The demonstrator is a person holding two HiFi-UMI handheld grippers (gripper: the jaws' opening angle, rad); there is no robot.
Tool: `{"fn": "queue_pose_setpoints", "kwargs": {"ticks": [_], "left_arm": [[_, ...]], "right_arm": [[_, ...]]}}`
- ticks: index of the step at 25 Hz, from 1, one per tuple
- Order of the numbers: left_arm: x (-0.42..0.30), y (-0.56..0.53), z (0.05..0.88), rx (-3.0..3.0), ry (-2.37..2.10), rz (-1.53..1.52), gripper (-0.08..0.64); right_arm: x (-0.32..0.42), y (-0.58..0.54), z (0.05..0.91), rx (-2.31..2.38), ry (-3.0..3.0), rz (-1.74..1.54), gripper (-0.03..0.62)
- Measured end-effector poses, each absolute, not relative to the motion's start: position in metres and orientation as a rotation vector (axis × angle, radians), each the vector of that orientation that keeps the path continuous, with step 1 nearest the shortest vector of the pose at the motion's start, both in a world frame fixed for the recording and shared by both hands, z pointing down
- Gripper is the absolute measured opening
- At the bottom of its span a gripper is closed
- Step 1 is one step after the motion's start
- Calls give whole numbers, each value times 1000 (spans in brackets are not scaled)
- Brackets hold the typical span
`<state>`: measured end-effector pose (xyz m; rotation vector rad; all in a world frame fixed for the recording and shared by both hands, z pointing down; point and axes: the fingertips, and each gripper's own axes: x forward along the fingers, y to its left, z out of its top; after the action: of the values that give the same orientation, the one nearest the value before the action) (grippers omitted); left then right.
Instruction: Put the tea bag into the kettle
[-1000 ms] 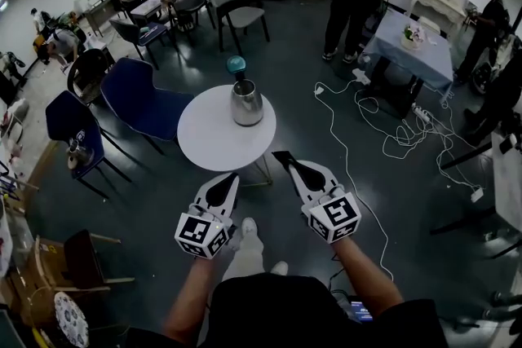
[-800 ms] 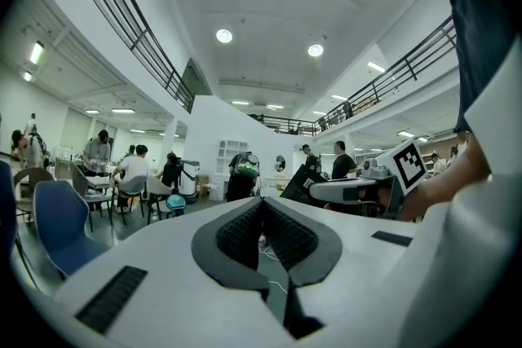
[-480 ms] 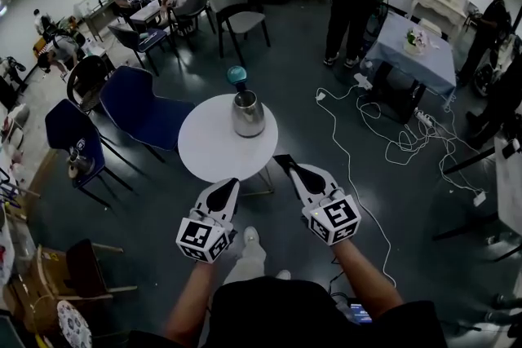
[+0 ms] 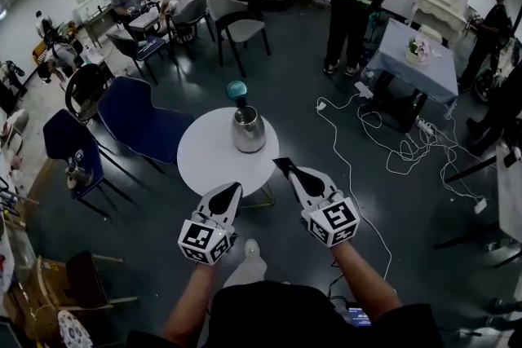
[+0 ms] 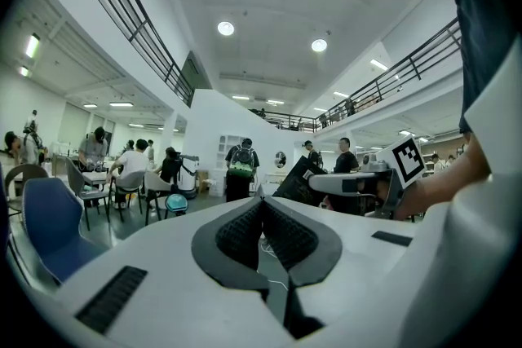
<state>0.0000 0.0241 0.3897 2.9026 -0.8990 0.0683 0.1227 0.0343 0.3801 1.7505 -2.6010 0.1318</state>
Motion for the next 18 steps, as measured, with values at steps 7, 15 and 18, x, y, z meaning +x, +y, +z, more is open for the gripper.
{"fn": "queue_pose_setpoints", "kwargs": {"ticks": [7,15,18], "left_arm": [[17,-25,390,2895,-866,81,15],[11,-82,390,2876,-854,93,15],[5,-101,390,2870,-856,93,15]], "right_arm": [[134,-13,381,1760,-2588,163,18],[130,-69,380,1770,-2571,186,18],[126,-87,380,1768,-2566,191,18]]}}
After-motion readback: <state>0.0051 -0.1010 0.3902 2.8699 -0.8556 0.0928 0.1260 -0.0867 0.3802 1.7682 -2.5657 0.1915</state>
